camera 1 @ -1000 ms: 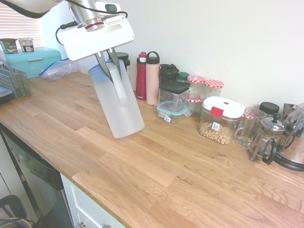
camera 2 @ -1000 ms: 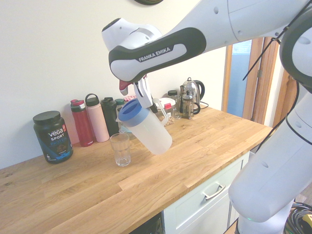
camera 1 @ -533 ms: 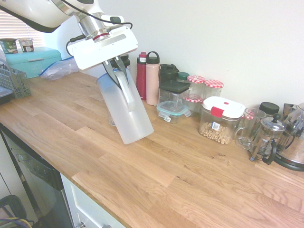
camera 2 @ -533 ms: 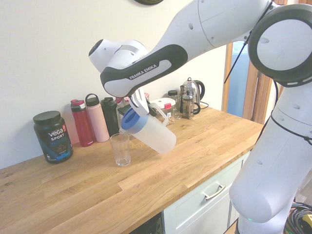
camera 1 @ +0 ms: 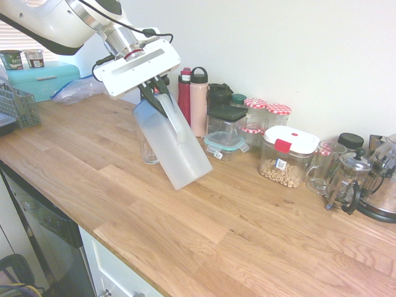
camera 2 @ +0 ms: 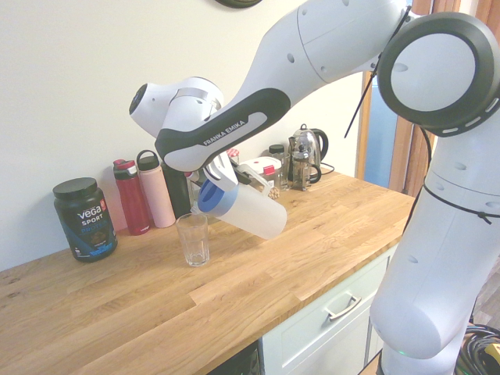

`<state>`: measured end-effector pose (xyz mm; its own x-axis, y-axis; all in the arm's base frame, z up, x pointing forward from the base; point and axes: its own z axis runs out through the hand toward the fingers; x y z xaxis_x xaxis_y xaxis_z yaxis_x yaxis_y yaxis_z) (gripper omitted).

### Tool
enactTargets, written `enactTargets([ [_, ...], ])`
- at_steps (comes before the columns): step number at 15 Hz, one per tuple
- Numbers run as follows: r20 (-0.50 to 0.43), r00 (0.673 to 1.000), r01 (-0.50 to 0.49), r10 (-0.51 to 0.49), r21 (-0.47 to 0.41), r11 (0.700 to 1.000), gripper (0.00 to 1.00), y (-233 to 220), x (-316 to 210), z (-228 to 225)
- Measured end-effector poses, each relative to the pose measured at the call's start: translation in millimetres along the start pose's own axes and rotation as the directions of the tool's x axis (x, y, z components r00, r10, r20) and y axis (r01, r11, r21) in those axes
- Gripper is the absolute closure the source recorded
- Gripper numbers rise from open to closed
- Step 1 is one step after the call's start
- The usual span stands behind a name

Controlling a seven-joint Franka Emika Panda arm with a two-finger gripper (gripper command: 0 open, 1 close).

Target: Pour me some water

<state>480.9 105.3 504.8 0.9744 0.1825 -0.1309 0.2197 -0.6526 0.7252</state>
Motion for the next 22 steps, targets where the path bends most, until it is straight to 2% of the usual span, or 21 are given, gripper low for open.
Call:
enactTargets([
  [9,-0.010,1.000,0.015,-0.016,-0.094,0.995,1.00,-20.6,13.2,-11.3],
  [16,-0.011,1.000,0.001,-0.002,-0.102,0.995,1.00,-17.5,17.2,-12.5],
  [19,-0.026,0.999,-0.032,0.031,-0.051,0.998,1.00,-4.4,12.7,-15.8],
  [22,-0.065,0.992,-0.102,0.105,0.043,0.994,1.00,41.7,-9.7,-27.0],
])
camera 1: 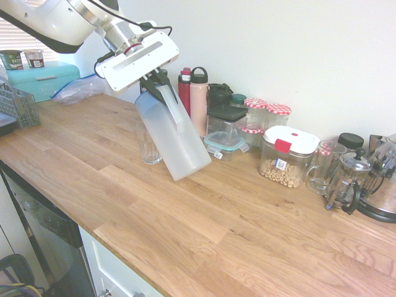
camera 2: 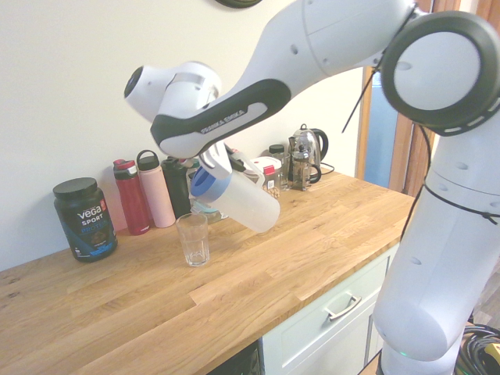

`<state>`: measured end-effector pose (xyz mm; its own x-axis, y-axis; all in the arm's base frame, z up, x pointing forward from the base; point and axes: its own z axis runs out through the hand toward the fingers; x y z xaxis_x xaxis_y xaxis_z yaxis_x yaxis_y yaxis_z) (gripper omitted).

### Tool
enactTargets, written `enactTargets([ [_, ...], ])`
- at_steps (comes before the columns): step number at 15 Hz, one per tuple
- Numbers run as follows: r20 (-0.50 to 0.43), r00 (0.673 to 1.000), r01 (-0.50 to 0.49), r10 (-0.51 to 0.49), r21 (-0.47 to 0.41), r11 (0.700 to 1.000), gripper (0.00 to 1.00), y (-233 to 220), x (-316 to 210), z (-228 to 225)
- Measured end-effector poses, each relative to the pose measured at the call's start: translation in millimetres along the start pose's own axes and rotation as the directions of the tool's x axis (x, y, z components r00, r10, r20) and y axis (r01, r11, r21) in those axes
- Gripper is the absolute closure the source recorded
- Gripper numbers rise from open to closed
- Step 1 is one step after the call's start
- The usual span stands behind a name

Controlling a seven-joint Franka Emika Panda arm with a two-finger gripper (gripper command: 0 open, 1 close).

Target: Pour me some water

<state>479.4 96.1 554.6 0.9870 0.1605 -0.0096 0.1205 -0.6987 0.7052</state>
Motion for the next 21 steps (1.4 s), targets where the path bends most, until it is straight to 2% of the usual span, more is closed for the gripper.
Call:
enactTargets([
  [3,-0.044,0.993,-0.101,0.109,0.140,0.985,1.00,63.6,-29.9,2.3],
  [5,-0.041,0.978,-0.188,0.204,0.245,0.951,1.00,108.2,-48.5,23.3],
  [7,-0.009,0.951,-0.288,0.309,0.334,0.898,1.00,147.5,-58.7,56.1],
  [10,0.095,0.890,-0.444,0.447,0.408,0.798,1.00,183.0,-66.0,118.9],
  [12,0.177,0.834,-0.544,0.523,0.421,0.726,1.00,189.7,-64.6,151.5],
  [14,0.254,0.766,-0.638,0.591,0.418,0.647,1.00,186.4,-62.8,164.4],
  [17,0.332,0.643,-0.760,0.690,0.386,0.522,1.00,177.7,-62.9,167.3],
  [21,0.367,0.458,-0.878,0.810,0.330,0.347,1.00,161.6,-67.1,187.1],
])
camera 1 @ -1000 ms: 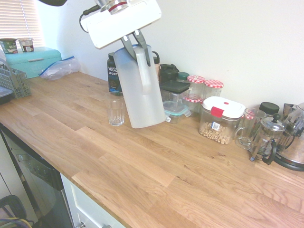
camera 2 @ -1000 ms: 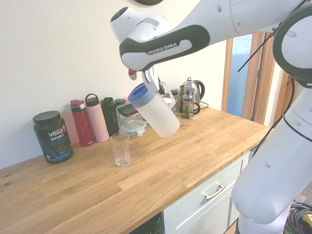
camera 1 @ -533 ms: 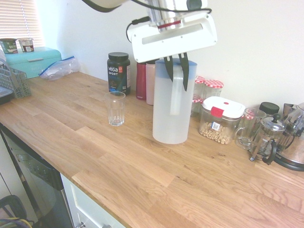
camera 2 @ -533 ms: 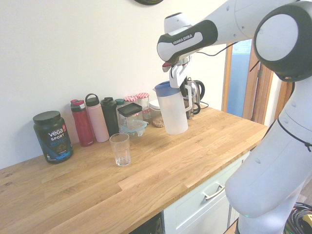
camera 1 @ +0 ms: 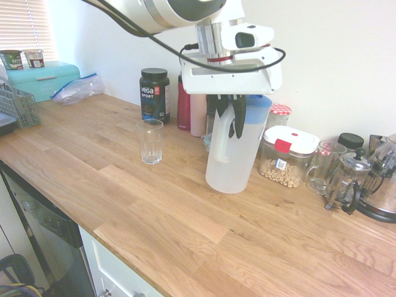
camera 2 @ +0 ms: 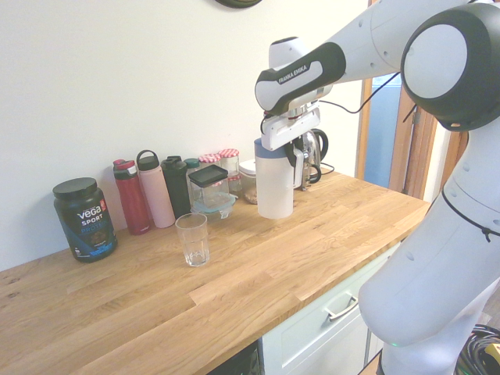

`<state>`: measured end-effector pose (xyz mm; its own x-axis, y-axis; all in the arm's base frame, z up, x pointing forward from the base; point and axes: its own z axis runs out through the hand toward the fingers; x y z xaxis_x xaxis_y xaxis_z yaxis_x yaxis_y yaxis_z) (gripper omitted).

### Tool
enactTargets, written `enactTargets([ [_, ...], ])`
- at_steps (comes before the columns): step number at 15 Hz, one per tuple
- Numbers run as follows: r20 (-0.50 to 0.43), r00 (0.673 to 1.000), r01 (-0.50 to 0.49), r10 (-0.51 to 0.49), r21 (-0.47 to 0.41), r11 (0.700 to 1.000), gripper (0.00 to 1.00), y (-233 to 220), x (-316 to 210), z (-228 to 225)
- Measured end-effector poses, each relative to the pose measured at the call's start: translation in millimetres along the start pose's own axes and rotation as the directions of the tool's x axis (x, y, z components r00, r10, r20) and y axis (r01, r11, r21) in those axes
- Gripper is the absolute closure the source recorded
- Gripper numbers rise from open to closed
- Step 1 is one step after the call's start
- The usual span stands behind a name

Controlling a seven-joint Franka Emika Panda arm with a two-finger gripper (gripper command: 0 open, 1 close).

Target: Pour me some water

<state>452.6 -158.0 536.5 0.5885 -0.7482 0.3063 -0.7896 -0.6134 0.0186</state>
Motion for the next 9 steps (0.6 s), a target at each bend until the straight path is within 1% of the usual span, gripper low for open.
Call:
enactTargets([
  [2,-0.052,0.994,-0.095,0.095,0.002,0.995,1.00,2.8,-5.9,13.4],
  [4,-0.123,0.980,-0.163,0.159,-0.020,0.987,1.00,3.4,-13.7,22.7],
  [6,-0.148,0.973,-0.183,0.174,-0.046,0.982,1.00,2.7,-22.3,28.5],
  [9,-0.139,0.975,-0.181,0.171,-0.070,0.981,1.00,3.0,-26.7,31.4],
])
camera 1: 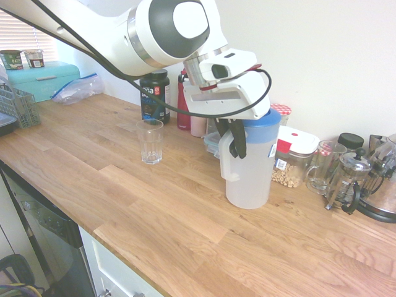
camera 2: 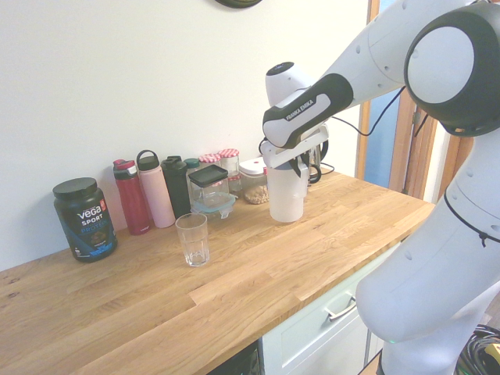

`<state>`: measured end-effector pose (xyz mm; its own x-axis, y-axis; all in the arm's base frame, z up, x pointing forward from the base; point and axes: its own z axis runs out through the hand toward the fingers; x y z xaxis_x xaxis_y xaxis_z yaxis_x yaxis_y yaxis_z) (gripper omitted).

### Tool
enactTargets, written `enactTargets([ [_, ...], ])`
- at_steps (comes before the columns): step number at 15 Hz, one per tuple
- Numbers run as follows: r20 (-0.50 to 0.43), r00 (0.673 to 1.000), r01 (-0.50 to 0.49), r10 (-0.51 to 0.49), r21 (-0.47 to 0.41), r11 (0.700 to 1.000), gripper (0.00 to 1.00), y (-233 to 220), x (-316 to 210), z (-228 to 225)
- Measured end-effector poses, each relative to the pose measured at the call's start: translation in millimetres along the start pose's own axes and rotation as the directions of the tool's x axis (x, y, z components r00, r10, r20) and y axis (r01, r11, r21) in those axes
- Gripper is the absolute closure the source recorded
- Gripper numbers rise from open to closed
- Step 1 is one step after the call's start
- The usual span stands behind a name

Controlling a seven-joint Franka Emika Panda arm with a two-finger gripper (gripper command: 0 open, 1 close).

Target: Pour me some water

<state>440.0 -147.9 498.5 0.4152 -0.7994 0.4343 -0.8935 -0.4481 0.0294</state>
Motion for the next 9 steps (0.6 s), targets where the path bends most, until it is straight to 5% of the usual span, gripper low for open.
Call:
enactTargets([
  [7,0.046,0.999,-0.017,0.018,-0.017,1.000,1.00,4.6,-1.2,4.4],
  [8,0.052,0.998,-0.019,0.020,-0.016,1.000,0.00,5.1,-1.0,5.3],
  [9,0.059,0.998,-0.021,0.022,-0.019,1.000,0.00,5.6,-1.1,6.8],
])
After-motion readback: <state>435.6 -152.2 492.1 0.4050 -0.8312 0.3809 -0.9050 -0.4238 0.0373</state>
